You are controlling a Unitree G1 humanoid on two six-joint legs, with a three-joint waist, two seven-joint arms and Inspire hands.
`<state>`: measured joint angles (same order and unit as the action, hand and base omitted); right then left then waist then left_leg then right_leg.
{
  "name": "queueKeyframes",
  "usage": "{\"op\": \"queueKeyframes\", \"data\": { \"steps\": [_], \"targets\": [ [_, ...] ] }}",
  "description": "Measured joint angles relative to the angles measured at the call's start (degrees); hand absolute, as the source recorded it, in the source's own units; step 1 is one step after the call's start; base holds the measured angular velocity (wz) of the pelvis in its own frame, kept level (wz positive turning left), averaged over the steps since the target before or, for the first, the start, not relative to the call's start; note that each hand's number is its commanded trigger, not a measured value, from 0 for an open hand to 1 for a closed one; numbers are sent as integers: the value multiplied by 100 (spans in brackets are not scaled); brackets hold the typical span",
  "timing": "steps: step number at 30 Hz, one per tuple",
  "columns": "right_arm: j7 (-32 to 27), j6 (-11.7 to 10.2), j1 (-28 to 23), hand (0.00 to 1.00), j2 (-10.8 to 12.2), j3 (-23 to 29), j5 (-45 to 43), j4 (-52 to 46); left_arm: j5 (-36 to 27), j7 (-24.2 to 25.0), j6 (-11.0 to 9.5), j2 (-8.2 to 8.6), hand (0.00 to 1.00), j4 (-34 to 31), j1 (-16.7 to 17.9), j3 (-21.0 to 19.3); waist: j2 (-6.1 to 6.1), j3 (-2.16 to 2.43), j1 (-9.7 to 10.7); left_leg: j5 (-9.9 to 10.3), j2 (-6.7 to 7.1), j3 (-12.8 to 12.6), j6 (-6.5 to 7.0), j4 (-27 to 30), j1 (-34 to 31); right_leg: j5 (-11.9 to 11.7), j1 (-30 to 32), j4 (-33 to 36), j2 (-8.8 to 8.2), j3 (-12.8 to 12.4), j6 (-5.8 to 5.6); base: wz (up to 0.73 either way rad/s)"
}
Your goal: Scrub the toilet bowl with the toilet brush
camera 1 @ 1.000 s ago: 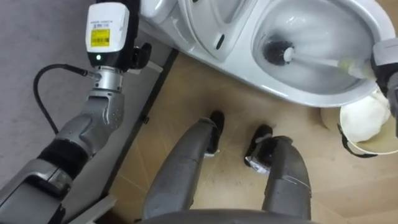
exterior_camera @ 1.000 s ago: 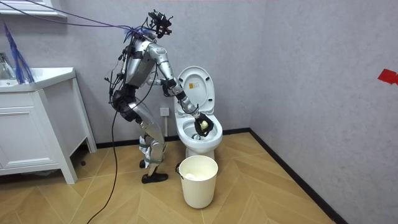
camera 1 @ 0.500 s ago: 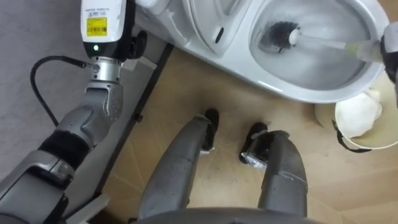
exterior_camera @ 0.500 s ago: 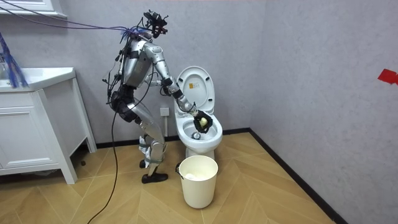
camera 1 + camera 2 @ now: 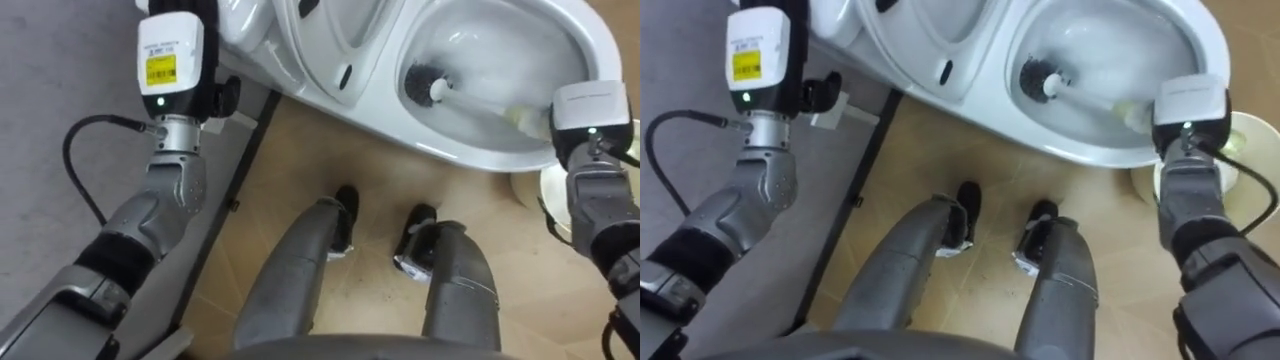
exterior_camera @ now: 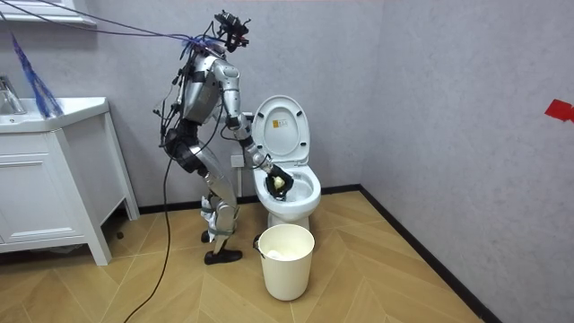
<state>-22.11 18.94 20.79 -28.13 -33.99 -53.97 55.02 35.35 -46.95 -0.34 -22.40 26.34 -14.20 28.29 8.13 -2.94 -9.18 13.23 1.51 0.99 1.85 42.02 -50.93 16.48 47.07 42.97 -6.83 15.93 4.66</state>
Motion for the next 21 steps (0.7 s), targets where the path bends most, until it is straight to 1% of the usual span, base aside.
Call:
{"op": "queueKeyframes", "data": {
  "steps": [2,3,5,8,10,11,12,13,14,15,16,17,18,19,20,21],
  "targets": [
    [25,2,-172,100,114,163,5,-170,-6,-83,-7,9,0,-2,111,-19,9,7,73,5,-29,-38,-11,-70,58,-9,-37,-52,15,-10,17,-8],
    [32,3,-241,100,167,166,12,-258,-6,-136,-18,9,0,-4,194,-46,23,19,131,9,-48,-57,-17,-85,70,-9,-46,-73,24,-15,22,-9],
    [64,3,-328,100,240,226,23,-403,-44,-186,-24,11,0,-51,285,-99,28,24,180,12,-86,-73,-27,-108,72,-27,-49,-129,73,-16,52,-9],
    [100,4,-389,100,259,268,182,-469,-227,-208,-54,11,0,-82,312,-110,31,30,203,3,-94,-72,-43,-119,75,-32,-47,-135,96,-22,60,0],
    [153,1,-334,100,243,240,324,-423,-310,-213,-63,-53,0,-81,283,-76,34,32,180,3,-121,-85,-44,-69,64,-40,-48,-129,95,-29,74,-6],
    [159,-14,-275,100,176,169,466,-355,-313,-207,-67,-88,0,-82,262,-33,30,30,133,3,-132,-95,-44,-37,54,-44,-46,-102,90,-28,82,-4],
    [159,-72,-196,100,108,101,703,-264,-313,-205,-88,-93,0,-92,233,-19,20,26,80,3,-122,-100,-44,-32,48,-41,-18,-65,81,-48,83,0],
    [156,-125,-106,100,50,67,862,-148,-320,-205,-90,-107,0,-88,221,-7,11,20,70,3,-109,-100,-44,-26,41,-31,7,-30,69,-64,81,5],
    [165,-247,109,100,-5,-45,1191,111,-326,-197,-89,-136,0,-46,186,18,3,16,66,0,-83,-100,-48,-14,10,-4,63,33,37,-74,83,6],
    [165,-399,318,100,-30,-91,1524,365,-342,-189,-87,-195,0,-26,118,42,-79,-4,59,-10,-64,-161,-50,26,-31,11,166,138,-19,-111,92,0],
    [161,-479,413,100,-26,-100,1711,496,-335,-185,-87,-222,0,-18,71,46,-121,-20,20,-10,-66,-187,-50,67,-58,17,216,197,-23,-147,101,-8],
    [164,-582,588,100,-4,-99,2156,711,-324,-165,-85,-243,0,16,-33,54,-189,-37,-66,-10,-66,-222,-50,136,-122,31,307,296,-38,-189,114,-9],
    [183,-649,747,100,30,-76,2600,848,-323,-156,-85,-309,0,12,-108,54,-292,-52,-41,-13,-45,-234,-54,168,-192,48,409,395,-71,-209,131,0],
    [188,-717,817,100,46,-50,2829,928,-314,-154,-84,-345,0,12,-142,55,-330,-51,-9,-30,-17,-216,-60,175,-237,54,456,433,-98,-199,136,16],
    [185,-831,907,100,40,118,3233,967,-266,-164,-66,-395,0,-22,-211,48,-377,-54,53,-74,24,-195,-49,200,-343,62,556,501,-138,-193,131,21],
    [166,-849,1037,100,36,345,3553,980,-182,-162,-7,-397,0,-27,-285,36,-380,-54,75,-95,23,-192,-31,273,-432,62,626,541,-150,-175,130,17]
  ]
}}
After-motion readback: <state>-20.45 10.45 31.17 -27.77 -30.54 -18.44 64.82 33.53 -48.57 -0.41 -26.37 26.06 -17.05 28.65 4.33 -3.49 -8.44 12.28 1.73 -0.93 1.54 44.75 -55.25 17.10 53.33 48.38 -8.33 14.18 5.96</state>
